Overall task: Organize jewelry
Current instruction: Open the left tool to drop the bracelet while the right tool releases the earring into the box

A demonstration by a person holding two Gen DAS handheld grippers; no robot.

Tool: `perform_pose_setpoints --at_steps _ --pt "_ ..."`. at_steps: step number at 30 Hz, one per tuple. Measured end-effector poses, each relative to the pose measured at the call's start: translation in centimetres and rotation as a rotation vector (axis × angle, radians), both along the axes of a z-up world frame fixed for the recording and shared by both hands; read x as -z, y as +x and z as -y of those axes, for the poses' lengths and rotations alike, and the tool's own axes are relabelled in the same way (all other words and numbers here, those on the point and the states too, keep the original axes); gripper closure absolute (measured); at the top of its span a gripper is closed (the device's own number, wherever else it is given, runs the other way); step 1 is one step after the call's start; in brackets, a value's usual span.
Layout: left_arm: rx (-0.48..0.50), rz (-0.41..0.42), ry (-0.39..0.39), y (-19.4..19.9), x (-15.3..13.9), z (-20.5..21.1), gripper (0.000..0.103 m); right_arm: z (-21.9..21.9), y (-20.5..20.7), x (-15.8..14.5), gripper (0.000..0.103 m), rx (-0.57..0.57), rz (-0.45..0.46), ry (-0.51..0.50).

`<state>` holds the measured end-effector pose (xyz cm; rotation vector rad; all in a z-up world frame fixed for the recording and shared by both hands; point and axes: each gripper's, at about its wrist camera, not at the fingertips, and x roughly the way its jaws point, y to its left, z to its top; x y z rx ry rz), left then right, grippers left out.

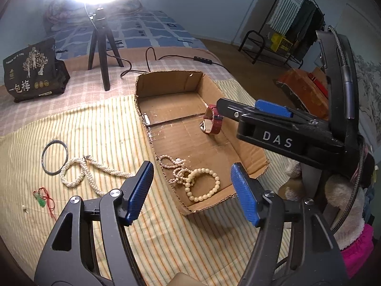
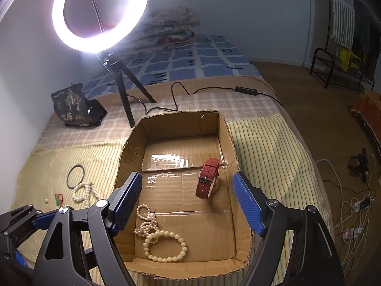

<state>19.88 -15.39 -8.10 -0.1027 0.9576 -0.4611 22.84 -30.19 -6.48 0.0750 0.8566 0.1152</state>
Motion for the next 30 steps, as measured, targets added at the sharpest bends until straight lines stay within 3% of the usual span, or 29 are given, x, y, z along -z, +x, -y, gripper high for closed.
perform_pose_setpoints --at_steps 17,30 --pt "-0.023 0.025 0.062 -0.8 -0.3 -3.4 0.033 -1.3 -0.9 -1.0 0.024 -0.012 0.013 -0.017" --pt "-0.147 0.023 0.083 -0.7 0.4 -12.1 0.033 -3.3 -1.2 -1.3 0.024 -0.041 0.034 -0.003"
